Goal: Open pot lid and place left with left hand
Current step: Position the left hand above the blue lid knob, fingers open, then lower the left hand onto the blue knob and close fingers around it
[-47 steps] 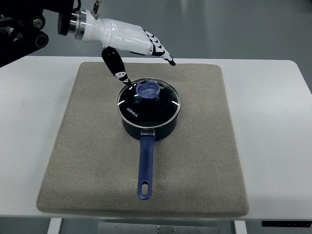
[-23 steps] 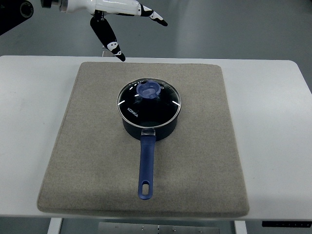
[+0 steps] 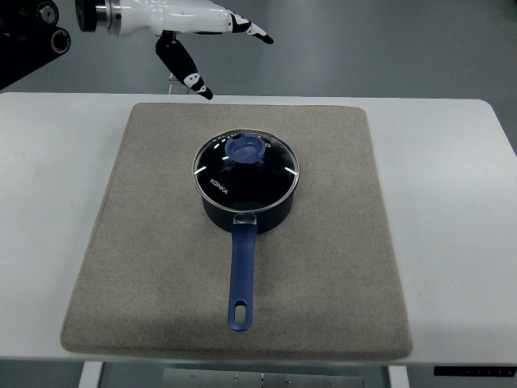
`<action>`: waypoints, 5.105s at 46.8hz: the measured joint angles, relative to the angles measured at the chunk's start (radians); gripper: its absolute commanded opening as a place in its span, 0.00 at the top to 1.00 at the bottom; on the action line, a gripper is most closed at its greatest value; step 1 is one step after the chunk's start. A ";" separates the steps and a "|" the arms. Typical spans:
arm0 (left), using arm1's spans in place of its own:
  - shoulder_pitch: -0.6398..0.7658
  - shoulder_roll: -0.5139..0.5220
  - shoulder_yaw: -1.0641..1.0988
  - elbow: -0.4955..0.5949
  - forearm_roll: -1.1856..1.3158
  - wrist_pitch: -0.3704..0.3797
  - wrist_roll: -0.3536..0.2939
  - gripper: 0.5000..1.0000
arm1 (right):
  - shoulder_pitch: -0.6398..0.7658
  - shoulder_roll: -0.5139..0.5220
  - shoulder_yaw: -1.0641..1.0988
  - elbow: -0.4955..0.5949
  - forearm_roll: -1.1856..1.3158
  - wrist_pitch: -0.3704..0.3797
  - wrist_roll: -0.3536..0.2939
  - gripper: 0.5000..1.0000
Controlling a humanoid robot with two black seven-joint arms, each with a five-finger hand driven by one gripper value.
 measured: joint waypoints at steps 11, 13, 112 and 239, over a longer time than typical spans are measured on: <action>-0.040 -0.049 0.020 0.087 0.014 0.005 0.006 0.08 | 0.000 0.000 0.000 0.000 0.000 0.000 0.000 0.17; -0.043 -0.058 0.042 0.095 0.014 0.005 0.006 0.08 | 0.000 0.000 0.000 0.000 0.000 0.000 0.000 0.17; -0.237 -0.124 0.310 -0.174 0.181 -0.236 -0.041 0.02 | 0.000 0.000 0.000 0.000 0.000 0.000 0.000 0.17; -0.169 -0.179 0.311 -0.102 0.187 -0.200 -0.041 0.26 | 0.000 0.000 0.000 0.000 0.000 0.000 0.000 0.17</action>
